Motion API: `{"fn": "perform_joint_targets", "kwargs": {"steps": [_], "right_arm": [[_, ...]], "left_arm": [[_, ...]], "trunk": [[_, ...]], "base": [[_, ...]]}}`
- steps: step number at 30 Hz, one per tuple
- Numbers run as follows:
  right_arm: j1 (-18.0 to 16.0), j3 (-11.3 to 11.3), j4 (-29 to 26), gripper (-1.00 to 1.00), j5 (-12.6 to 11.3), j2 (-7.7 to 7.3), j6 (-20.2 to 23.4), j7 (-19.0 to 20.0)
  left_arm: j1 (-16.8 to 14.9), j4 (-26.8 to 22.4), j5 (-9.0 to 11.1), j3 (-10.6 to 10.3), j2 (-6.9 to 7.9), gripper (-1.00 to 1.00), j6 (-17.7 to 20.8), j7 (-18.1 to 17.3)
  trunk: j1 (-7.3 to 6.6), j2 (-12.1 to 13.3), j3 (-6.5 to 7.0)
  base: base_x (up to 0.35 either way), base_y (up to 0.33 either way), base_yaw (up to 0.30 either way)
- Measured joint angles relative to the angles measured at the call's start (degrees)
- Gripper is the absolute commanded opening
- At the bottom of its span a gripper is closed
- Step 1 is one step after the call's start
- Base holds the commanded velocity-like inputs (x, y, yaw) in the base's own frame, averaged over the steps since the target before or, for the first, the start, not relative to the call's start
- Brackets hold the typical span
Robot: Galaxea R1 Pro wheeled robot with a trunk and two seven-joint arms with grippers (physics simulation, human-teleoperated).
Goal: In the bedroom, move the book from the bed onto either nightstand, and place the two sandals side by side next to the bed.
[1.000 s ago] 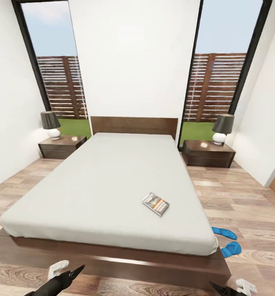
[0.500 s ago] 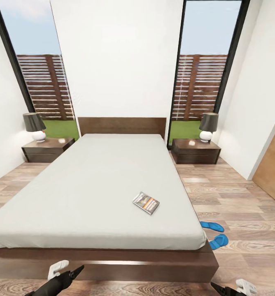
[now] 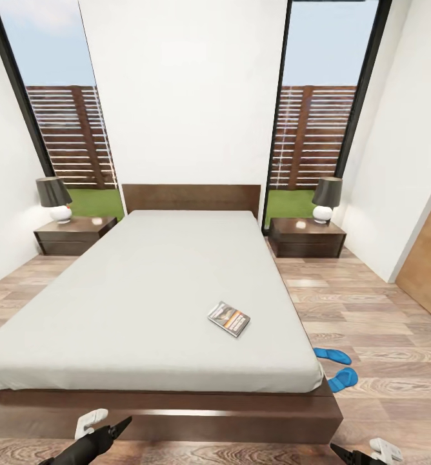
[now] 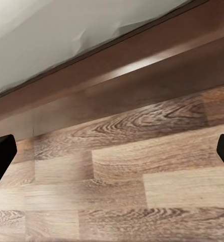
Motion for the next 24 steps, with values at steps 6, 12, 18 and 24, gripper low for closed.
{"fn": "perform_joint_targets", "kwargs": {"steps": [6, 12, 18, 24], "right_arm": [[0.0, 0.0, 0.0, 1.0, 0.0, 0.0, 0.0, 0.1], [0.0, 0.0, 0.0, 1.0, 0.0, 0.0, 0.0, 0.1], [0.0, 0.0, 0.0, 1.0, 0.0, 0.0, 0.0, 0.0], [0.0, 0.0, 0.0, 1.0, 0.0, 0.0, 0.0, 0.0]], "left_arm": [[0.0, 0.0, 0.0, 0.0, 0.0, 1.0, 0.0, 0.0], [0.0, 0.0, 0.0, 0.0, 0.0, 1.0, 0.0, 0.0], [0.0, 0.0, 0.0, 0.0, 0.0, 1.0, 0.0, 0.0], [0.0, 0.0, 0.0, 0.0, 0.0, 1.0, 0.0, 0.0]], "trunk": [[0.0, 0.0, 0.32], [0.0, 0.0, 0.82], [0.0, 0.0, 1.35], [0.0, 0.0, 1.83]], "base": [[0.0, 0.0, -0.058], [0.0, 0.0, -0.084], [0.0, 0.0, -0.087], [0.0, 0.0, -0.057]]}}
